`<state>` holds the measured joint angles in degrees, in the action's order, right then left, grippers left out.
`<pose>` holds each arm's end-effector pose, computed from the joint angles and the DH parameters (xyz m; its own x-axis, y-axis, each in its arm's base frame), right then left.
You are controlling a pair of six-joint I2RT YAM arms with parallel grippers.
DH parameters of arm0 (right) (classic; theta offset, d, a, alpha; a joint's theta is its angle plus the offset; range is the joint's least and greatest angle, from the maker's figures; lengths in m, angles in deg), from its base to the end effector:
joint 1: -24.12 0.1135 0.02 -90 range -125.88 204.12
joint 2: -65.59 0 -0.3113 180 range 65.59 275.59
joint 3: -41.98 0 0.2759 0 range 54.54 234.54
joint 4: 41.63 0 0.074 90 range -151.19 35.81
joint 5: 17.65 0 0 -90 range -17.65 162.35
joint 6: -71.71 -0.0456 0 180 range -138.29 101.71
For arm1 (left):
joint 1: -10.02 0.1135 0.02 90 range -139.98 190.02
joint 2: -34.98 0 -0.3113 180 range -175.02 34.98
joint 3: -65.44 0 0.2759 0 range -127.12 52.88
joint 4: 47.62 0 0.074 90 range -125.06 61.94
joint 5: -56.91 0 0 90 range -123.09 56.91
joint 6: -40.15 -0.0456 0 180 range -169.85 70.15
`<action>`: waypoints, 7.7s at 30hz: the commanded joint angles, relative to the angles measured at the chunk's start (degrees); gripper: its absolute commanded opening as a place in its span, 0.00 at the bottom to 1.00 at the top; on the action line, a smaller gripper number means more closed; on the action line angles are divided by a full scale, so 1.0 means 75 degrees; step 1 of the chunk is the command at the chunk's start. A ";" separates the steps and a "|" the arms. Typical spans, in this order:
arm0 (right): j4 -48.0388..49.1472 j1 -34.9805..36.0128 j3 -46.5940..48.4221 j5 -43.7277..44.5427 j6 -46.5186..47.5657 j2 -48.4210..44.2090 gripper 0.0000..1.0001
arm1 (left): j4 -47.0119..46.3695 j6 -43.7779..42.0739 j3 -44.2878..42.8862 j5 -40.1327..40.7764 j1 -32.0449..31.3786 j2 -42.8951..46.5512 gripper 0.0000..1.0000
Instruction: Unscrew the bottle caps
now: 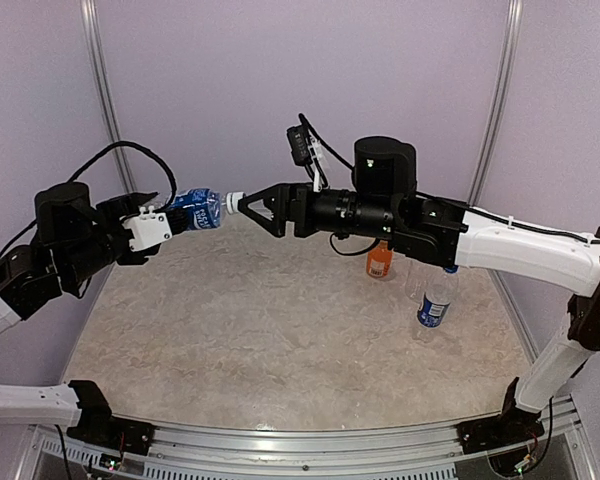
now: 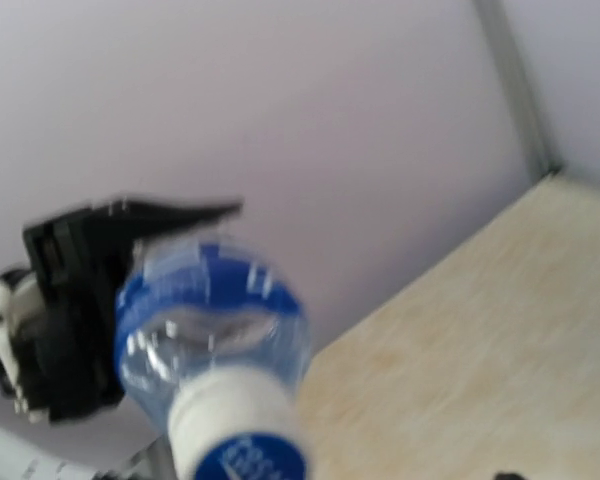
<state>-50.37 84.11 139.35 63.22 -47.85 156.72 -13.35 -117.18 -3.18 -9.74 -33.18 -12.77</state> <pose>0.2035 0.3667 0.4495 -0.4799 0.1430 -0.8656 -0.8019 0.3288 0.4989 0.1445 -0.1109 0.4154 0.2555 0.9222 -0.2902 0.2898 0.2133 0.9330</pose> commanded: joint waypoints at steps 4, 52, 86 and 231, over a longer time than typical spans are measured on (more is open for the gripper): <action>-0.0210 0.0017 0.0695 -0.1263 -0.1071 0.0638 0.67 | -0.0524 -0.0328 0.0046 0.0104 -0.0077 -0.0036 0.35; -0.2720 0.2950 0.0378 0.3045 1.0111 0.0026 0.00 | 0.6726 0.2331 -0.2156 -0.4426 -0.0129 0.0159 0.32; 0.1126 0.4154 -0.1189 0.5882 1.4392 0.0076 0.72 | 0.6517 0.2282 -0.1878 -0.4122 -0.0134 0.0296 0.31; 0.1059 0.1354 0.4922 -0.2322 0.2495 0.3207 0.24 | 0.4377 0.6299 -0.2101 -0.7041 0.1858 0.1033 0.34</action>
<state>-41.54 94.34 174.85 47.57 -27.33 179.17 20.66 -69.64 -19.85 -61.58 -18.96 -5.19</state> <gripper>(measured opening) 0.340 0.507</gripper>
